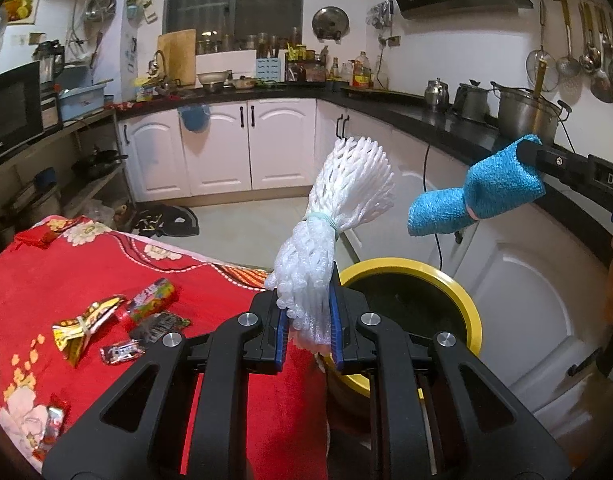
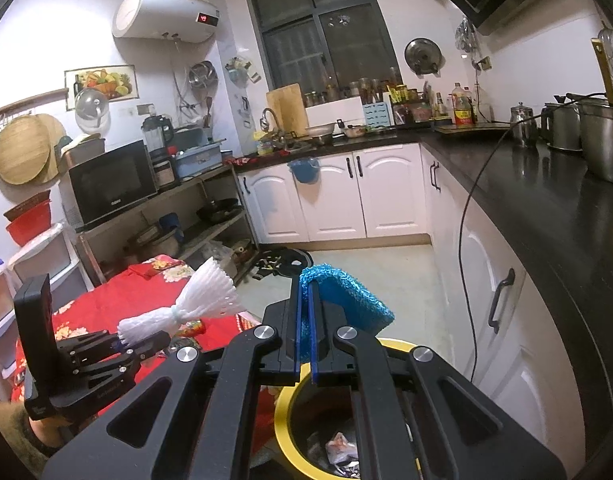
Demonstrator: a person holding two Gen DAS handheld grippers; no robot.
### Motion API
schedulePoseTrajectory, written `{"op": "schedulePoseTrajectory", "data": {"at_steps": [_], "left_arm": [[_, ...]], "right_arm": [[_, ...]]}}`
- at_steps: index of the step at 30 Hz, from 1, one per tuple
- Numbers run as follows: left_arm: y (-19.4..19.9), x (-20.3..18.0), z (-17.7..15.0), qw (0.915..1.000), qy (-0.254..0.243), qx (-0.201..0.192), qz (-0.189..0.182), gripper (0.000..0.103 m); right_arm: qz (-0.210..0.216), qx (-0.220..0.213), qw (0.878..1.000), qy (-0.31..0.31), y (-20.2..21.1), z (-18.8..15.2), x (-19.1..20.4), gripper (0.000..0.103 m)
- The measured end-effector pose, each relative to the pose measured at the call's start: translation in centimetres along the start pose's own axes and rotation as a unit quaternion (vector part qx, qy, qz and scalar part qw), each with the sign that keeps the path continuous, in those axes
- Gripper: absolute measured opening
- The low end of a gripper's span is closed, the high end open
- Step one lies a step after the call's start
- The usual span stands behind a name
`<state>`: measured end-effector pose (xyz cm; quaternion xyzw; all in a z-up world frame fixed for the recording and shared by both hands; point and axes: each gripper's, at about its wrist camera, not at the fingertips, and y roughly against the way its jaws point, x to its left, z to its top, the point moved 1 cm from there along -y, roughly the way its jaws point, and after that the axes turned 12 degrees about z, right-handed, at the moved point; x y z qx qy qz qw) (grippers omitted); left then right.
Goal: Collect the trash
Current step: 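Carry the foam net and blue sponge over the trash bin with both tools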
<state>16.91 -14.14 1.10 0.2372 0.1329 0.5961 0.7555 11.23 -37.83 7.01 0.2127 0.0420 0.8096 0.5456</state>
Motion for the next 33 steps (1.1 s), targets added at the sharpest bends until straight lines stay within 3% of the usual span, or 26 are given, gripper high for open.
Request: {"op": "schedulePoseTrajectory", "data": {"at_steps": [33], "left_arm": [[-8.5,-6.1,-4.5,0.9932,-0.027,0.106,-0.041,0.011]], "right_arm": [[-0.044,0.123,0.989,-0.064,-4.6,-5.5,-6.0,0.003]]}}
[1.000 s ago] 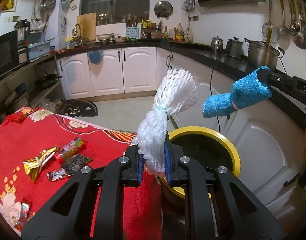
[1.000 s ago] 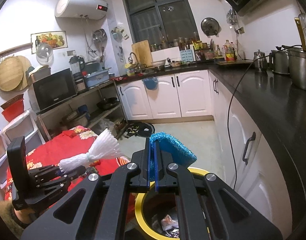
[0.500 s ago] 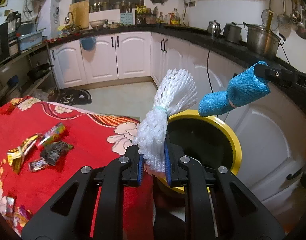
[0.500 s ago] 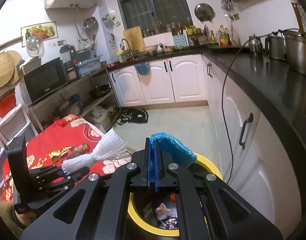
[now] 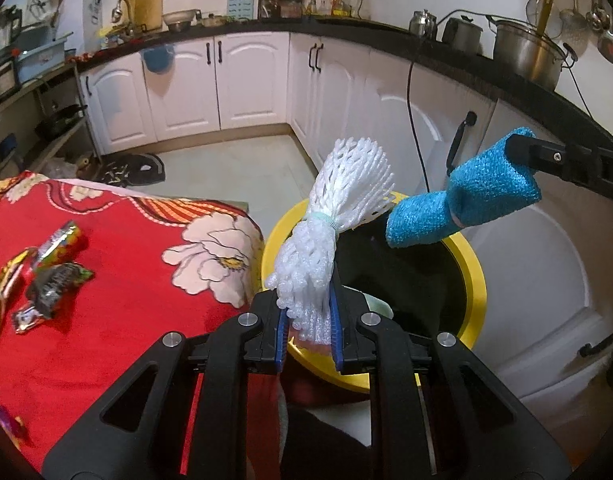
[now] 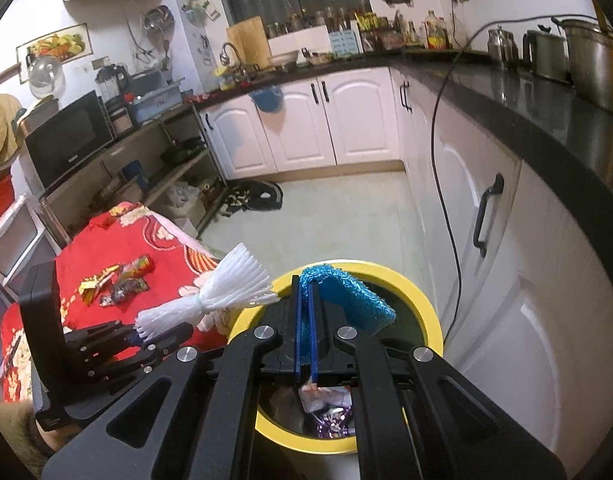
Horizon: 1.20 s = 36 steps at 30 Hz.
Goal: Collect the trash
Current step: 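Carry the foam net and blue sponge over the trash bin with both tools, then open both tools to drop the net and sponge into the bin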
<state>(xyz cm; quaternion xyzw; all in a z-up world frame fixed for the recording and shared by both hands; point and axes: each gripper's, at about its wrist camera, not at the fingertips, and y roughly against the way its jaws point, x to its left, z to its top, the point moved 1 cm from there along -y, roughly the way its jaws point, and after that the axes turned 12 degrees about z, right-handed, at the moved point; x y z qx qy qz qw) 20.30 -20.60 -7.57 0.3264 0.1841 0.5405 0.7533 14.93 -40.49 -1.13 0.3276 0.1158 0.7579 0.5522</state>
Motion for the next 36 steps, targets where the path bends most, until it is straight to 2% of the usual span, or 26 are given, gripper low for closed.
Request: {"op": "schedulePoseTrajectory", "data": {"at_steps": [18,19,20,21,22,24,26,31,32,34,36], "left_arm": [[-3.6,-1.9,-0.3,0.999,-0.004,0.04,-0.02,0.012],[-3.8,-1.9,-0.4,0.9988,-0.004,0.044,-0.021,0.019],[-3.9,-1.9,-0.4,0.9986,-0.003,0.047,-0.023,0.023],[-4.0,-1.8,-0.4,0.9985,-0.002,0.05,-0.024,0.033],[-4.1,-1.7,-0.5,0.9984,-0.001,0.052,-0.024,0.038],[-4.1,-1.6,-0.6,0.9983,-0.001,0.055,-0.02,0.04],[-4.1,-1.4,-0.8,0.9982,0.002,0.057,-0.018,0.046],[-3.4,-0.6,-0.6,0.9987,0.01,0.05,-0.009,0.073],[-3.3,-0.4,-0.6,0.9987,0.013,0.049,-0.008,0.076],[-2.9,0.2,-0.5,0.9986,0.022,0.047,-0.003,0.089],[-2.4,0.9,-0.4,0.9986,0.032,0.042,0.003,0.092]], "right_arm": [[-0.009,0.042,0.999,-0.027,-2.1,-1.0,-1.9,0.006],[-0.011,0.043,0.999,-0.029,-2.2,-1.0,-2.0,0.007],[-0.011,0.043,0.999,-0.031,-2.3,-1.1,-1.9,0.014],[-0.011,0.042,0.999,-0.032,-2.3,-1.1,-2.0,0.02],[-0.011,0.041,0.999,-0.033,-2.3,-1.1,-2.0,0.021],[-0.012,0.039,0.999,-0.034,-2.2,-1.1,-2.1,0.024],[-0.013,0.037,0.999,-0.034,-2.1,-1.1,-2.0,0.029],[-0.016,0.03,0.999,-0.033,-1.8,-1.0,-2.0,0.041],[-0.016,0.028,0.999,-0.033,-1.7,-1.0,-2.0,0.044],[-0.017,0.025,0.999,-0.034,-1.6,-1.0,-2.0,0.049],[-0.02,0.022,0.999,-0.031,-1.5,-0.8,-1.8,0.055]]}}
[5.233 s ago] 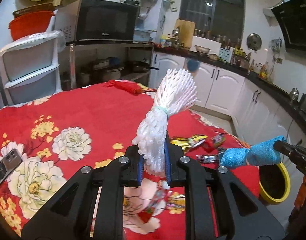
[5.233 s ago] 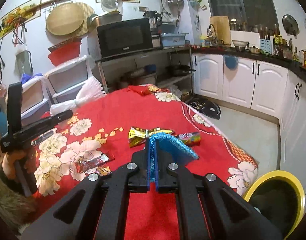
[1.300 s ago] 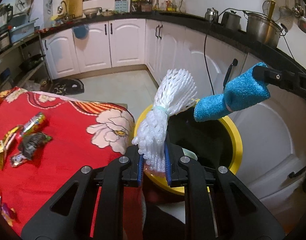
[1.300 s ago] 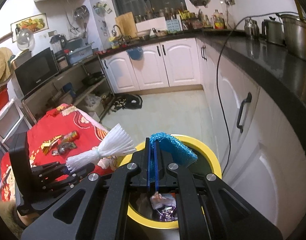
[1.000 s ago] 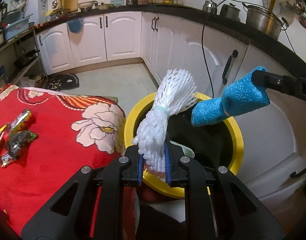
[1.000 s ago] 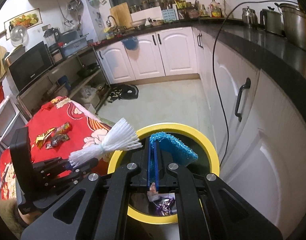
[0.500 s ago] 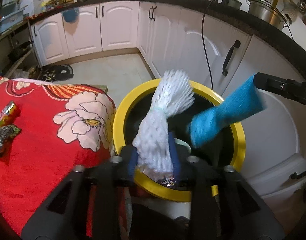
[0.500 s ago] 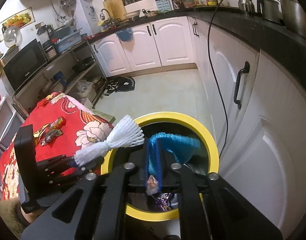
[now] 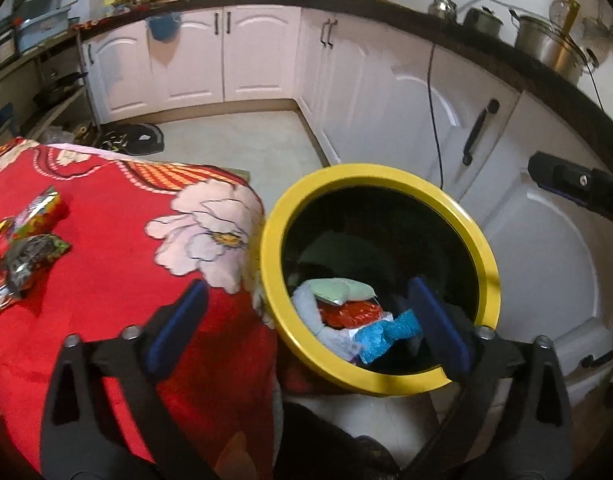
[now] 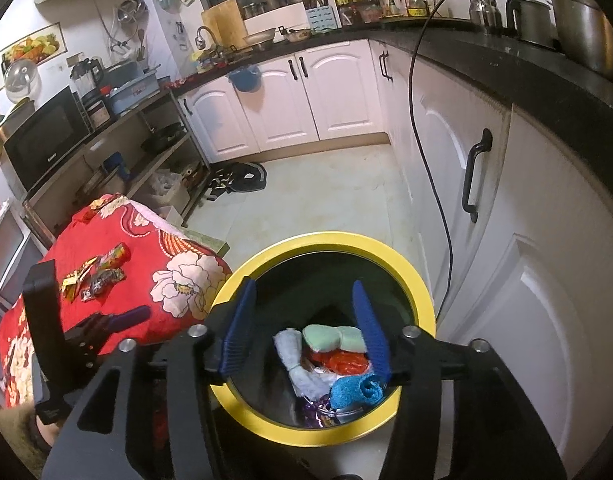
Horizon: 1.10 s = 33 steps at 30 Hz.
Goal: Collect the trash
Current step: 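Open both tools to drop the net and sponge into the bin, then move both open tools back toward the wrappers on the table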
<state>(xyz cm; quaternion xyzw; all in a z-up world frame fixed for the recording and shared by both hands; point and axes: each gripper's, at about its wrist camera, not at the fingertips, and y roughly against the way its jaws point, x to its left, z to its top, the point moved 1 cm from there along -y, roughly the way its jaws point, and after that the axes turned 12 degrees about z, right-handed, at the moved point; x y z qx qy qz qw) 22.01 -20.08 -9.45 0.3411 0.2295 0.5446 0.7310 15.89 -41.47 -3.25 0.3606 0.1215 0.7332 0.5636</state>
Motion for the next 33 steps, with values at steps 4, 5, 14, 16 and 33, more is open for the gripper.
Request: {"op": "schedulePoseTrajectory", "data": {"at_steps": [4,5,14,16,33], "left_arm": [[1.3,1.7,0.0,0.9997,0.018,-0.008,0.017,0.092],[1.6,2.1,0.1,0.9995,0.022,-0.012,0.019,0.092],[4.9,6.2,0.6,0.9956,0.067,-0.045,0.047,0.092],[5.7,7.2,0.7,0.9944,0.078,-0.051,0.05,0.092],[10.8,13.1,-0.2,0.983,0.137,-0.096,0.076,0.092]], "right_arm": [[-0.004,-0.014,1.0,0.006,0.4,0.1,0.6,0.066],[-0.005,-0.016,1.0,0.009,0.5,0.1,0.8,0.068],[0.005,-0.031,0.999,0.037,0.9,0.2,3.2,0.072],[0.01,-0.033,0.998,0.043,1.0,0.3,3.9,0.073],[0.045,-0.038,0.99,0.125,0.4,-0.1,11.6,0.078]]}}
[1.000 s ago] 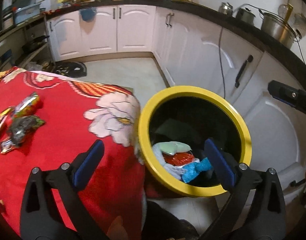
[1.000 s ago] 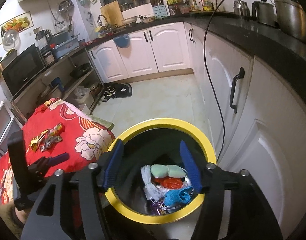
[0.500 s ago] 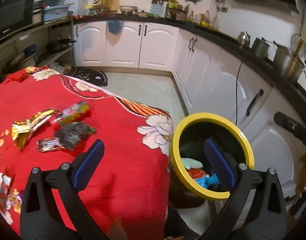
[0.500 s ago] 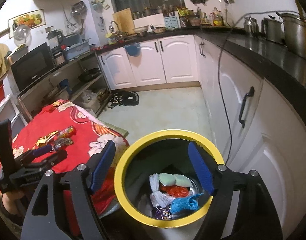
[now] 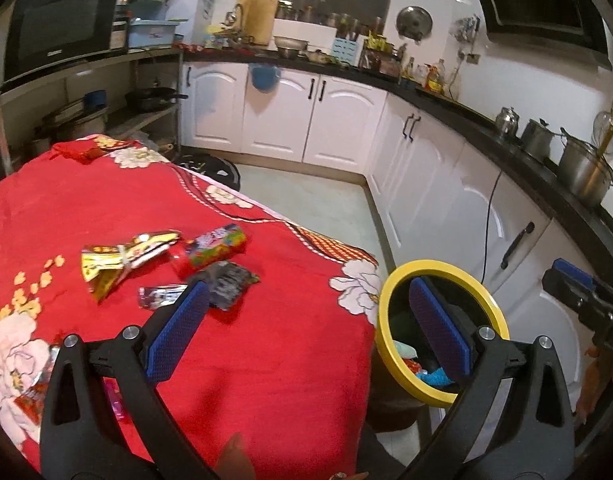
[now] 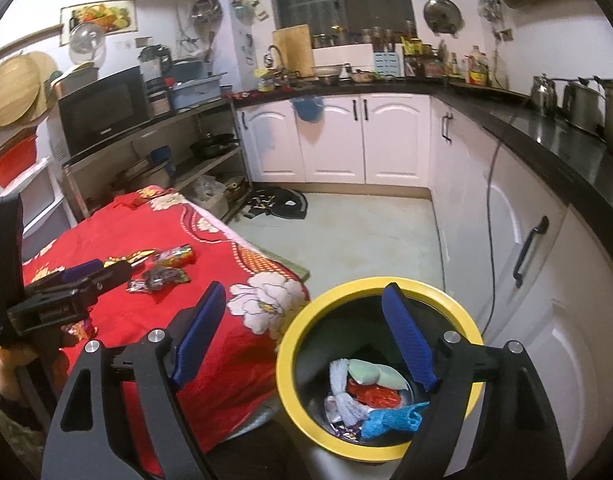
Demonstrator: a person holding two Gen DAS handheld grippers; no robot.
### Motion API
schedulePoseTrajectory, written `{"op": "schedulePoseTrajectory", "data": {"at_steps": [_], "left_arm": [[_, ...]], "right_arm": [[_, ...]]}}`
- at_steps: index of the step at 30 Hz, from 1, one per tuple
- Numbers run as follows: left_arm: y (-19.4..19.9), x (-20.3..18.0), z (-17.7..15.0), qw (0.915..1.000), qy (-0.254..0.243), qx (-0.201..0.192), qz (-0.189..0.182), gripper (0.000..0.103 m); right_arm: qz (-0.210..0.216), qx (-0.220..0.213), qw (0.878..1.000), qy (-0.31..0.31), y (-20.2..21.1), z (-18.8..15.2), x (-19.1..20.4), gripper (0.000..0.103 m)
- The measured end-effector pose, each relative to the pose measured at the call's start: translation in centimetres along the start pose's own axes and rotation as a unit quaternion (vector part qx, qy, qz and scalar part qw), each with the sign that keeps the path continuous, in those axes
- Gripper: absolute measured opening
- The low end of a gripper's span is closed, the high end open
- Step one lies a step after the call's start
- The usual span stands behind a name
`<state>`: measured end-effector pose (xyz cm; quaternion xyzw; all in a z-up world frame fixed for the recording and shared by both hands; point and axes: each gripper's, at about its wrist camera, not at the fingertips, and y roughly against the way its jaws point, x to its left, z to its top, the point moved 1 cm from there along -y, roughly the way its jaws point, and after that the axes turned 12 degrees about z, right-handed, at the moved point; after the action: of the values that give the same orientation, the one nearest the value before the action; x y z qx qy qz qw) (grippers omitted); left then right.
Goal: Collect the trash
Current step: 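Move both open tools back toward the wrappers on the table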
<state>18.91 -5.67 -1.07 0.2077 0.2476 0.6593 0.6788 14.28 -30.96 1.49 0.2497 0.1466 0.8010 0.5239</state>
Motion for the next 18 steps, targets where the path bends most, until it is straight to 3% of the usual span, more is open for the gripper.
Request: {"op": "schedulePoseTrajectory", "data": {"at_steps": [18], "left_arm": [[2.4,6.1,0.4,0.9981,0.046,-0.023,0.034,0.092]], "right_arm": [[0.04,0.009,0.997,0.066,-1.7,0.3,6.5,0.079]]}}
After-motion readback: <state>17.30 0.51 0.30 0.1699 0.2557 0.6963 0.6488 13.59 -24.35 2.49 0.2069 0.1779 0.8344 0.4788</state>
